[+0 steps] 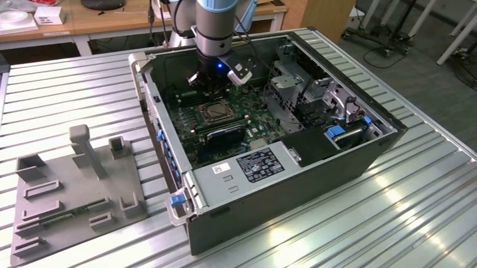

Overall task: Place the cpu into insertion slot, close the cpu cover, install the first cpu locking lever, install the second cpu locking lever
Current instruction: 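Install the first cpu locking lever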

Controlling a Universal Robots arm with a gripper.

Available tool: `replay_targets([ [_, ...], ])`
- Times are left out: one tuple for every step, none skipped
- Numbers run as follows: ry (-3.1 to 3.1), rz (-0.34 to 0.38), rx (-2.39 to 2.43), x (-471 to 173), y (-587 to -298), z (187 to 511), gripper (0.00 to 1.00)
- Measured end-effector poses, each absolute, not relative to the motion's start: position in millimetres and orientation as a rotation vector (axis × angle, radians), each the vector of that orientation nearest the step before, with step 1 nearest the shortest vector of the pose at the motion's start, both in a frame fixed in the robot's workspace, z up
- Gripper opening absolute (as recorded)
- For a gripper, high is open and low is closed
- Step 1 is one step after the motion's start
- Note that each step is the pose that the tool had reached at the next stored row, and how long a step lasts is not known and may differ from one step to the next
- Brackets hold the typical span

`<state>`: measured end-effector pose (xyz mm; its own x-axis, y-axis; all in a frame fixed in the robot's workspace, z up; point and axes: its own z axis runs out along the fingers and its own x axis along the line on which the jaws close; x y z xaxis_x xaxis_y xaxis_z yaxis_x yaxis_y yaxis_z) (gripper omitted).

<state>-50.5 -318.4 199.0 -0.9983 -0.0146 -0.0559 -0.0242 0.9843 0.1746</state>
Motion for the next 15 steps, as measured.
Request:
replay_targets([
  [3.075, 0.272, -0.030, -50.5, -318.4, 199.0, 0.11],
  [3.075, 0.272, -0.030, -50.5, -318.4, 199.0, 0.11],
  [3.075, 0.272, -0.030, -50.3, -318.3, 199.0, 0.11],
  [3.075, 0.272, -0.030, -50.1, -318.3, 199.0, 0.11],
  [3.075, 0.272, -0.030, -50.0, -318.3, 199.0, 0.11],
  [3.075, 0.272, -0.030, -49.9, -318.3, 199.0, 0.11],
  [3.075, 0.272, -0.030, -49.9, -318.3, 199.0, 0.11],
  [3.075, 0.271, -0.030, -49.8, -318.1, 199.1, 0.11],
  [3.075, 0.271, -0.030, -49.8, -317.8, 199.2, 0.11],
  [3.075, 0.272, -0.030, -49.8, -317.6, 199.7, 0.11],
  [3.075, 0.272, -0.030, -49.8, -317.5, 200.4, 0.11],
  [3.076, 0.272, -0.030, -49.8, -317.4, 201.2, 0.11],
  [3.076, 0.270, -0.030, -49.9, -317.0, 202.1, 0.11],
  [3.076, 0.268, -0.030, -49.9, -316.8, 203.3, 0.11],
  [3.076, 0.266, -0.030, -49.9, -316.6, 204.4, 0.11],
])
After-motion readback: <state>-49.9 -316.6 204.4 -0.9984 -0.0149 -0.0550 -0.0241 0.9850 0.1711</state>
